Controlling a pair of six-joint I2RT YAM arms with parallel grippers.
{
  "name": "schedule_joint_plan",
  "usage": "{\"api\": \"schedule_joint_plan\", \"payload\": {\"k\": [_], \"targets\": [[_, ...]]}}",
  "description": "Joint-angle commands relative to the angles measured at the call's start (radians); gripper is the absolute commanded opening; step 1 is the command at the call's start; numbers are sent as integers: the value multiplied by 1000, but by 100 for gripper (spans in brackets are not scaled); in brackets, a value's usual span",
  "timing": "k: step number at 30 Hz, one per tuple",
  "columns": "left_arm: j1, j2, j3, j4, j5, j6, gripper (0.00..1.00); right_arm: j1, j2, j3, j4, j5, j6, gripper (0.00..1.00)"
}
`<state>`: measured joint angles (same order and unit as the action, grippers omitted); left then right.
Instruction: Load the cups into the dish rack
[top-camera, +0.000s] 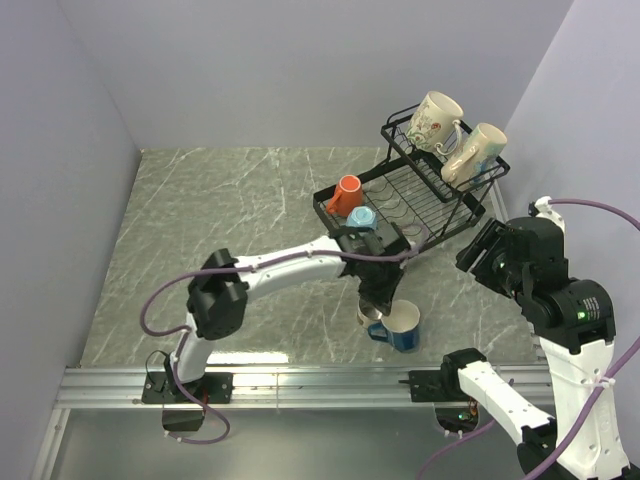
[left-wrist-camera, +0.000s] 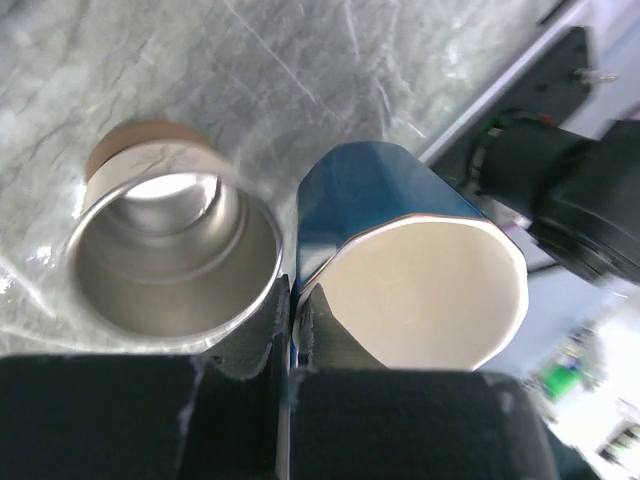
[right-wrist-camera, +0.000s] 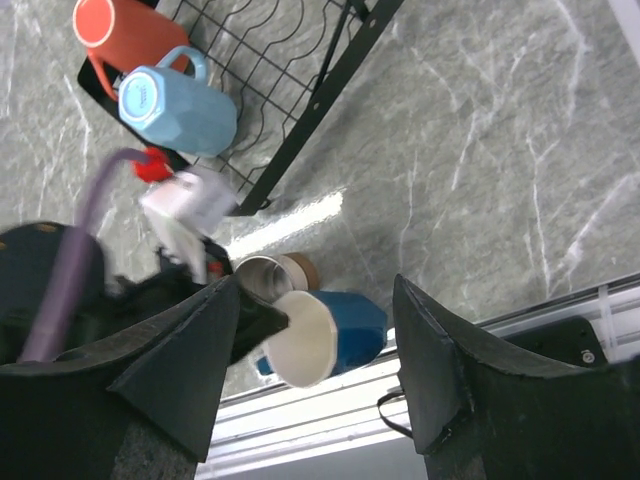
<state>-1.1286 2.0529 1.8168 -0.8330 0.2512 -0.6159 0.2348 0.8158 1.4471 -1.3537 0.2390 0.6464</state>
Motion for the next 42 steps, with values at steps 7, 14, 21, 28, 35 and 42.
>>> {"api": "schedule_joint_plan", "payload": {"k": [7,14,21,28,35,42], "targets": [[208,-322,-131,135,242,-41,0,-6,25,29,93,-151,-8,71],[433,-572,-465,512,528,-247,0,-8,-15,-77,350,-533,30,77],[590,-709,-714,1125,772,-696,0,-5,-69,-260,746,-803,140,85],[645,-758,-863,1707,770,-1121,0,-6,-53,-376,976,-917,254,89],[652,-744,-924,1988,701,-1348,0,-6,-50,-448,1289,-1004,415,89],[648,-735,-896,1936,694,-1317,0,-2,-24,-450,1450,-1060,495,90]]}}
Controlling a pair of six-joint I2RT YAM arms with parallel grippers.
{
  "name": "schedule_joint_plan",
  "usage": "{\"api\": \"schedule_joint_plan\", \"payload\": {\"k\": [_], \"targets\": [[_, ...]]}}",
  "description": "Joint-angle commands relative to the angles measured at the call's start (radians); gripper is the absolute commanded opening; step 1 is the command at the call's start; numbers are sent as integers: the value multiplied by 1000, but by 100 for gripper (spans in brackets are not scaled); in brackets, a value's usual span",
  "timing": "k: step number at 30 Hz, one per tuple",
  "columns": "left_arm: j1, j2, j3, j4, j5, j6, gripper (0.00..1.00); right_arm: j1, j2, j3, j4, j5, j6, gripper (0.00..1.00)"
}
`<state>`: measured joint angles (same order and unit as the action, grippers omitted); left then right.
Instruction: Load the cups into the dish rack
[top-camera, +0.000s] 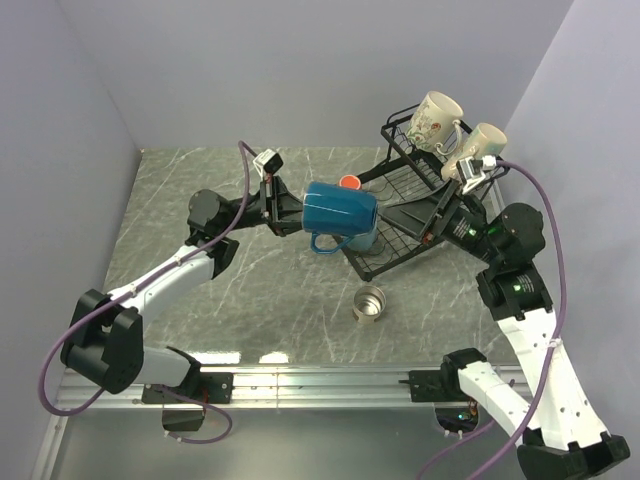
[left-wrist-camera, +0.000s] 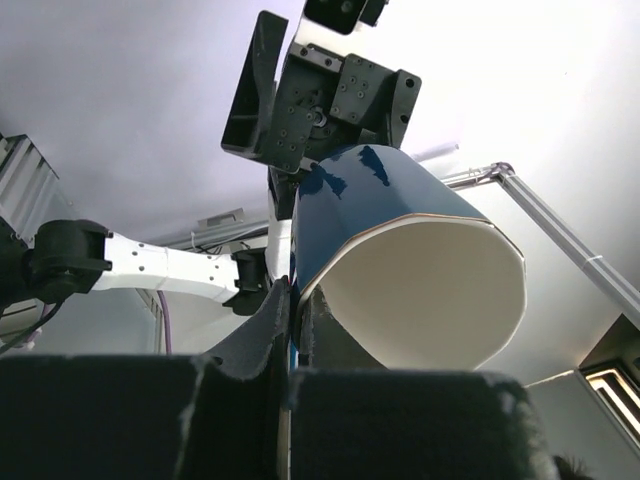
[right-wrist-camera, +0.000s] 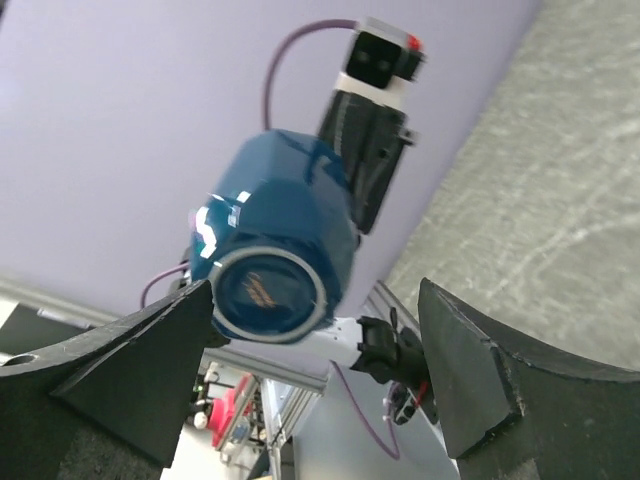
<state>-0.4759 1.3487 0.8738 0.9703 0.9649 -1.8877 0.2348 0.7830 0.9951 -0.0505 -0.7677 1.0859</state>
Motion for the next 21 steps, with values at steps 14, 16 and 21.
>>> {"api": "schedule_joint_plan", "payload": {"k": [14,16,21], "targets": [[-50,4,90,-7,-66,53,0,124,93,103,78,-22,-36,89],[-59,13,97,-5,-78,53,0,167,107,123,58,-4,-53,89],[-70,23,113,-38,-98,79,0,205,128,119,75,34,-44,90]]}}
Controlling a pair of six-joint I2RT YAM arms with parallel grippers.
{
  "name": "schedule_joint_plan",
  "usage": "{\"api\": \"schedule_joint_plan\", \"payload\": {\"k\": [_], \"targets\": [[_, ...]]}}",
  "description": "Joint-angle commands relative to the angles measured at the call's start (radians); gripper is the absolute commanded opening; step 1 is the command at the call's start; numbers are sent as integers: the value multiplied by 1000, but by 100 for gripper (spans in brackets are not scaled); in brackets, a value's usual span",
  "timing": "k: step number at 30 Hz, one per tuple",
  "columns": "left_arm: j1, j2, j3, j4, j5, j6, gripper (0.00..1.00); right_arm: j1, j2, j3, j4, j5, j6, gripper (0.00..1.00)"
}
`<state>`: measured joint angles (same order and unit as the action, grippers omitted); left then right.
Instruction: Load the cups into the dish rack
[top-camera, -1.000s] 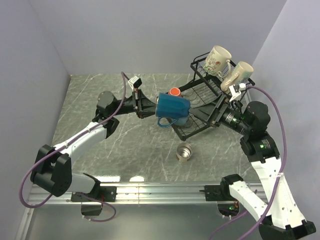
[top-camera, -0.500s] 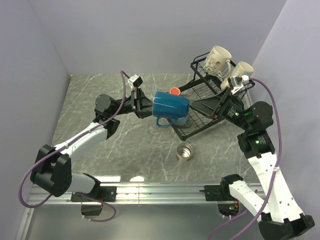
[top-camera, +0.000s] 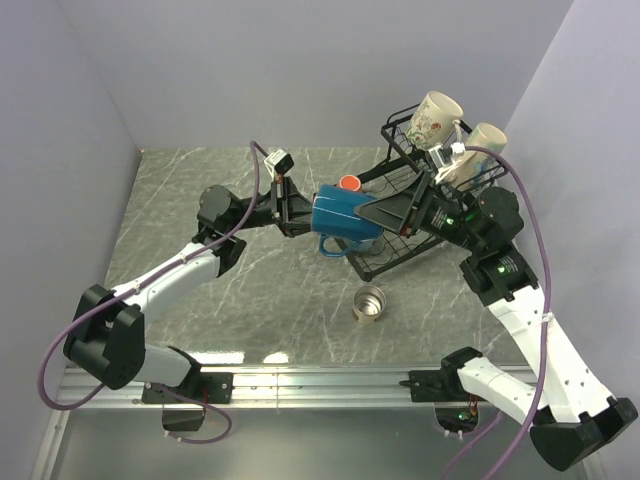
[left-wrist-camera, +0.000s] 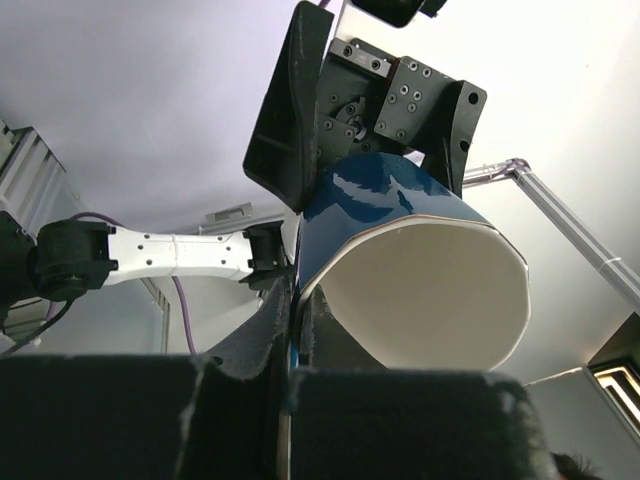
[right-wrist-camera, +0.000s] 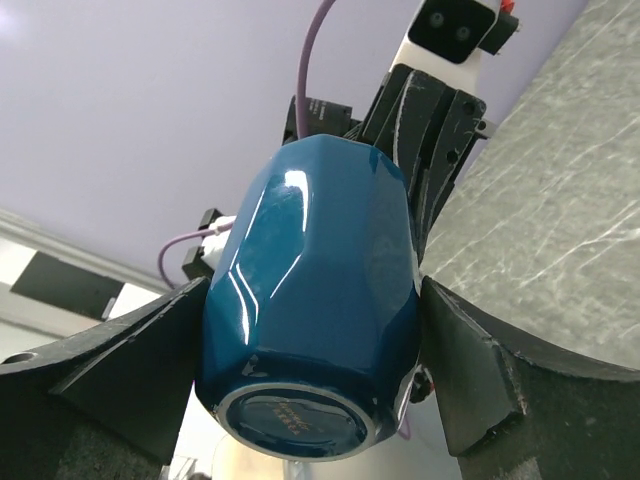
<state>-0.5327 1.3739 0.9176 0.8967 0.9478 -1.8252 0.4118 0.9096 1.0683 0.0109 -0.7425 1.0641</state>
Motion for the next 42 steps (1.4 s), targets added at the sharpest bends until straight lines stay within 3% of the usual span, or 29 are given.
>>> {"api": "schedule_joint_plan", "payload": {"k": [1,7,9,10,12,15,18,19,22,26,29,37,42], "targets": [[-15,-1,72,34,-84,17,0,31,3,47,9,14,-24,90],[-18,-7,72,-31,-103,52,0,33,18,55,4,15,-27,90],[-16,-6,69,-41,-107,55,0,41,25,51,12,18,-24,84],[-18,-3,69,-44,-109,56,0,45,28,48,14,19,-23,79],[-18,-4,70,-70,-112,75,0,51,35,44,21,19,-16,55],[-18,-10,81,-151,-121,124,0,61,40,33,31,19,-12,33],[-16,-13,92,-246,-135,176,0,65,40,32,23,25,-13,3],[-18,-12,98,-269,-138,190,0,65,40,32,11,31,-22,0],[-16,-7,101,-338,-139,230,1,65,23,27,-3,57,-38,0],[-12,-3,79,-386,-138,263,33,64,8,39,-107,103,-73,0],[-10,-1,69,-445,-141,317,48,58,-5,38,-155,140,-90,0],[7,17,49,-582,-142,418,60,3,-44,25,-221,186,-107,0],[62,-9,23,-729,-165,520,63,-51,-49,102,-376,222,-188,0]]}}
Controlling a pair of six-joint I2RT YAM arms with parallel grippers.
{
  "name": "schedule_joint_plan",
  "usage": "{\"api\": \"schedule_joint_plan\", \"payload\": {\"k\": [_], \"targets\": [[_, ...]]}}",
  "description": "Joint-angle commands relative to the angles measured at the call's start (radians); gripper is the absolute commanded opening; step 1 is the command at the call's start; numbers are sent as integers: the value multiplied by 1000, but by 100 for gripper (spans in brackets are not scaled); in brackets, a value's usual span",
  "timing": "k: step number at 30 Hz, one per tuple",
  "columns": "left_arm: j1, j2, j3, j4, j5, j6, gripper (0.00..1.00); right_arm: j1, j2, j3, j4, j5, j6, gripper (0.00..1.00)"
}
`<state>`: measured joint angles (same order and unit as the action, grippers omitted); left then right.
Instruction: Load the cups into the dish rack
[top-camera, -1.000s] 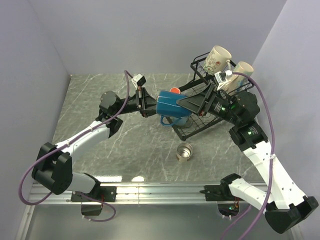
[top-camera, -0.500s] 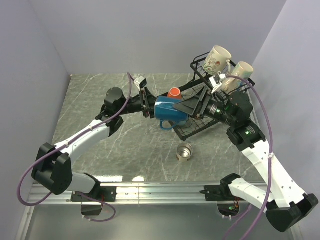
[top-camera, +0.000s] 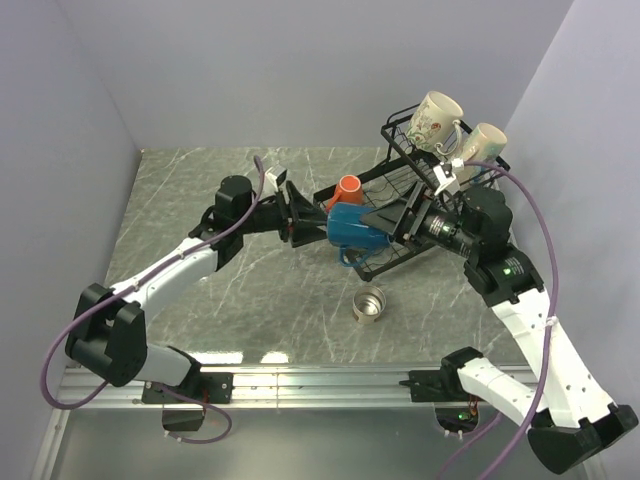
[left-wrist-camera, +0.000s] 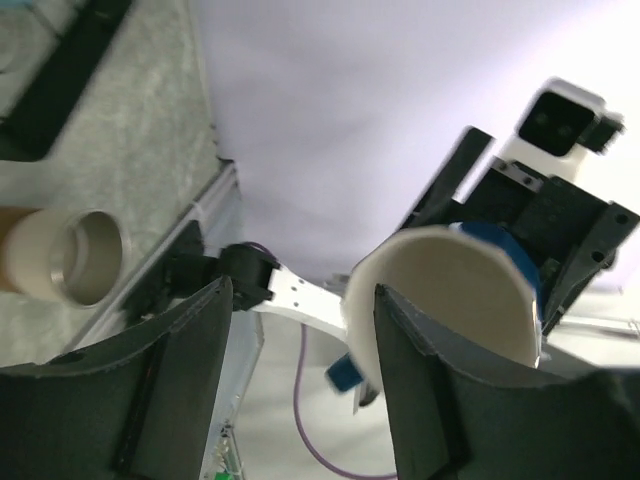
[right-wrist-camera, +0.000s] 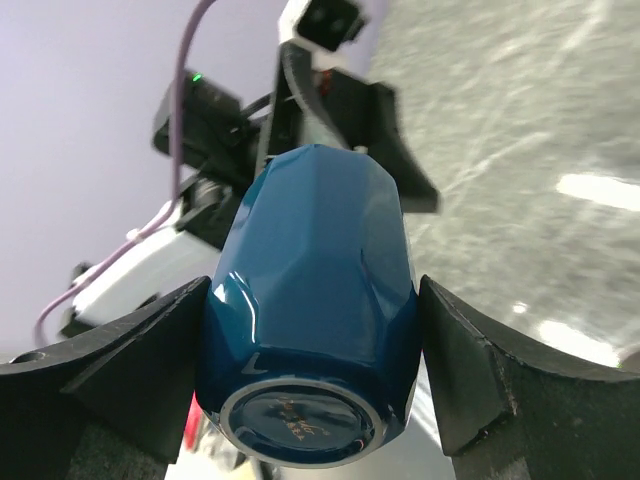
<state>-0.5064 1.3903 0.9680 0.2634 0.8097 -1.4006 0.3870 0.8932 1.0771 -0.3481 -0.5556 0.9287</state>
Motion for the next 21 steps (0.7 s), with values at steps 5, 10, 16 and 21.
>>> {"api": "schedule_joint_plan", "payload": {"k": [5,10,16,21], "targets": [[120,-68,-52,-318,-87,205,66,-30,1,226,-263,164,-206,0],[149,-97,15,-575,-202,366,65,-28,65,290,-434,411,-257,0],[151,-142,6,-658,-241,428,64,21,231,424,-644,663,-295,0],[152,-180,-29,-681,-247,450,63,59,335,460,-690,746,-278,0]]}}
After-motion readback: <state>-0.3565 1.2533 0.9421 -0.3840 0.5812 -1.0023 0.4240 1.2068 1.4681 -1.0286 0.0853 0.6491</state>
